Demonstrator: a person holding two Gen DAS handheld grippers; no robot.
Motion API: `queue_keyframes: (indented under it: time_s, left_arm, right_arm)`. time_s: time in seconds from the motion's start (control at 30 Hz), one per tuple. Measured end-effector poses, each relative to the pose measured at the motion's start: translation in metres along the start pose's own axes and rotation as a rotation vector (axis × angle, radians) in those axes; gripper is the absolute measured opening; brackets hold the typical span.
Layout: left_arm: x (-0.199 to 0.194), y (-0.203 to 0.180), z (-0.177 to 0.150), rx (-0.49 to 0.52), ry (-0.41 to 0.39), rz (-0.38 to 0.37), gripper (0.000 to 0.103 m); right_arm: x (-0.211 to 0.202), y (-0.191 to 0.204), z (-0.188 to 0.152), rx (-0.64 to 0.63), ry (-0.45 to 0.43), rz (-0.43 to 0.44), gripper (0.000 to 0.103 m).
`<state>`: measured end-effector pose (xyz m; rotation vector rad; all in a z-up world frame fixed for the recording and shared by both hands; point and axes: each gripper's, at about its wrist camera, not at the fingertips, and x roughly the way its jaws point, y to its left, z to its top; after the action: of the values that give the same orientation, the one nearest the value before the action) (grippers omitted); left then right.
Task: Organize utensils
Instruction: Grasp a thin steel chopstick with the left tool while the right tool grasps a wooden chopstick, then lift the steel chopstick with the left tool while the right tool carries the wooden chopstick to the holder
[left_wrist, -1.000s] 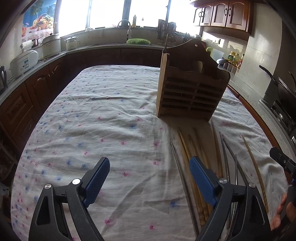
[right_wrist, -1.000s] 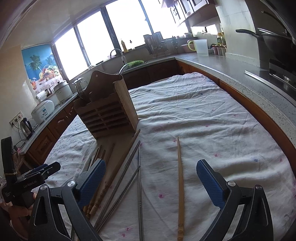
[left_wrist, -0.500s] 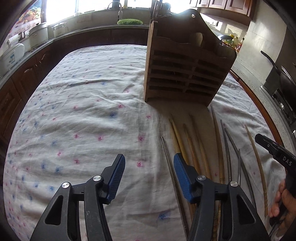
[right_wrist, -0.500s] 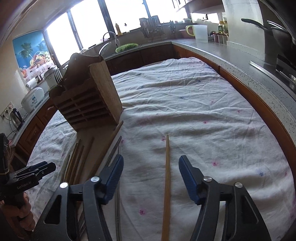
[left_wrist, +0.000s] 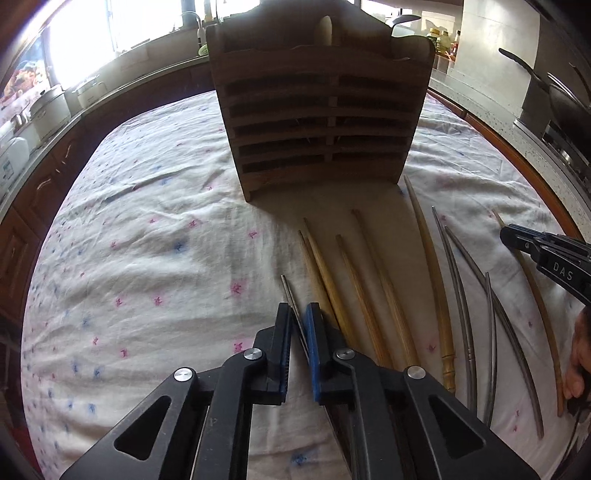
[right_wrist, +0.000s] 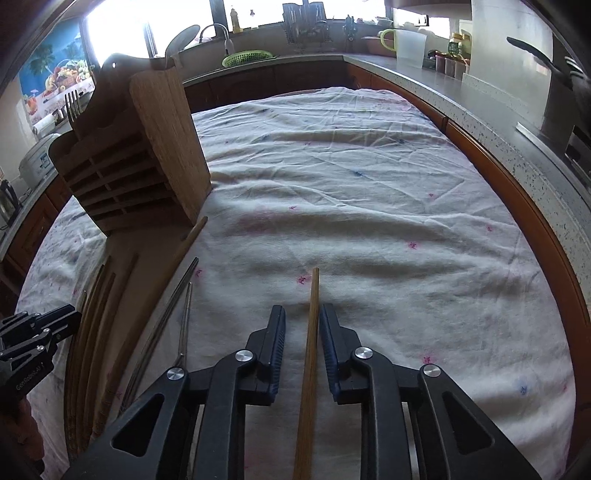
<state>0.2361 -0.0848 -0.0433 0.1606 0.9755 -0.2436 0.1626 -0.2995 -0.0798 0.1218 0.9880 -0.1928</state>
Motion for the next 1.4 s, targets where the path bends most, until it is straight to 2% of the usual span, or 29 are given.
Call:
queue_keyframes:
  time_s: [0.03, 0.27, 0.57, 0.77, 1.07, 1.4]
  left_arm:
    - [0.000, 0.001, 0.000, 0.002, -0.003, -0.003, 0.006]
    - [-0.020, 0.028, -0.004, -0.097, -0.039, -0.116, 0.003]
    - [-0.085, 0.049, -0.017, -0.122, -0.158, -0.208, 0.003]
    - [-0.138, 0.070, -0.021, -0.147, -0.266, -0.256, 0.003]
    - [-0.194, 0.088, -0.029, -0.154, -0.398, -0.273, 0.003]
    - [-0.206, 0.096, -0.020, -0.165, -0.449, -0.258, 0.002]
  right_arm:
    - [0.000, 0.000, 0.000, -0.001, 0.001, 0.003, 0.007]
    - [-0.018, -0.001, -0.006, 0.043, -0.031, 0.070, 0.005]
    - [-0.093, 0.011, -0.002, 0.078, -0.194, 0.158, 0.005]
    - [-0.146, 0.020, 0.011, 0.060, -0.321, 0.189, 0.005]
    - [-0.197, 0.030, 0.034, 0.035, -0.470, 0.202, 0.005]
    - [-0.200, 0.038, 0.054, 0.036, -0.520, 0.221, 0.005]
